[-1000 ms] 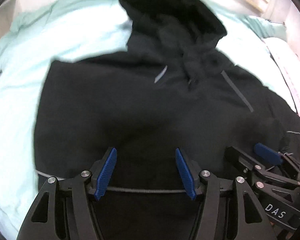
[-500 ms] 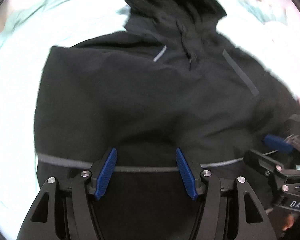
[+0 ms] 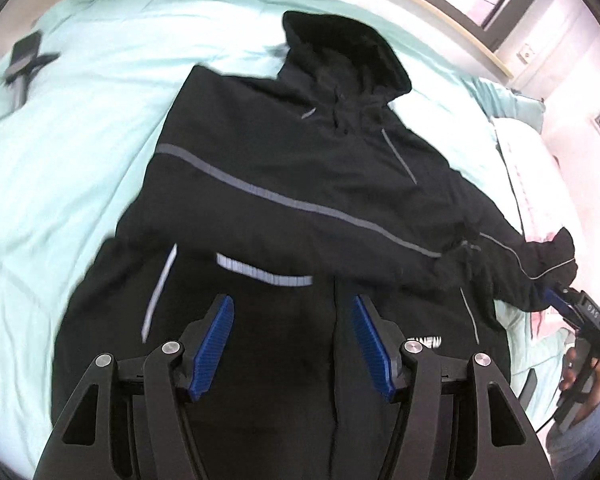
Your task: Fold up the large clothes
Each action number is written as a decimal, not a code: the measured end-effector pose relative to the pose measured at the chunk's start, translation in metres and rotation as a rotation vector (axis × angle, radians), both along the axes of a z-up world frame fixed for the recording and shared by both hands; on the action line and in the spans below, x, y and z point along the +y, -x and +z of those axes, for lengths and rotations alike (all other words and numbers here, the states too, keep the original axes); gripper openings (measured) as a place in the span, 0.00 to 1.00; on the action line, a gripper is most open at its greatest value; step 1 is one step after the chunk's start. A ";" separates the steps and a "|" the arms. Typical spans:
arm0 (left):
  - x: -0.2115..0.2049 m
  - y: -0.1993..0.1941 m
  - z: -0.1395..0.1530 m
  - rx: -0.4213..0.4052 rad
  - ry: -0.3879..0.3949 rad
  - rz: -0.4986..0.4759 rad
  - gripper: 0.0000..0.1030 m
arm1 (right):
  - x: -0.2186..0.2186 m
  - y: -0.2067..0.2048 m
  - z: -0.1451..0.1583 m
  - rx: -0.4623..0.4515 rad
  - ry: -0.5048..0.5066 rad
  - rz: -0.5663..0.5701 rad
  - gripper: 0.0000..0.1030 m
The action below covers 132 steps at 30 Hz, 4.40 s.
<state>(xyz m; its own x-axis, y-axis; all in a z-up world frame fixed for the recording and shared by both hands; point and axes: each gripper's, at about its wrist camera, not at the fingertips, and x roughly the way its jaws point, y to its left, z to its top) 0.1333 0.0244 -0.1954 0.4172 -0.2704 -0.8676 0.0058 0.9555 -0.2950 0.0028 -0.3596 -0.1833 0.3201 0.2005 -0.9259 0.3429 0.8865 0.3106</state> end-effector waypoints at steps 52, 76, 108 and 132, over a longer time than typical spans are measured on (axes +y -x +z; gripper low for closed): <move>0.006 0.080 0.002 0.060 0.004 0.145 0.61 | -0.026 -0.042 0.016 -0.242 -0.216 0.044 0.13; -0.225 -0.033 -0.011 0.027 0.165 -0.466 0.61 | 0.018 0.072 0.042 -0.184 -0.128 0.090 0.92; -0.117 -0.096 0.052 -0.248 0.194 -0.177 0.20 | 0.060 0.116 0.036 -0.018 -0.080 0.212 0.92; 0.073 -0.109 -0.040 0.019 -0.276 0.087 0.70 | 0.125 0.000 0.104 -0.206 -0.061 0.359 0.92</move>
<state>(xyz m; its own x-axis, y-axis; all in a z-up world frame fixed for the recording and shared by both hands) 0.2420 0.0976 -0.2354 0.4112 0.0135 -0.9115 -0.0833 0.9963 -0.0228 0.0025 -0.2350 -0.0791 0.3971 0.3852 -0.8330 -0.0592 0.9165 0.3956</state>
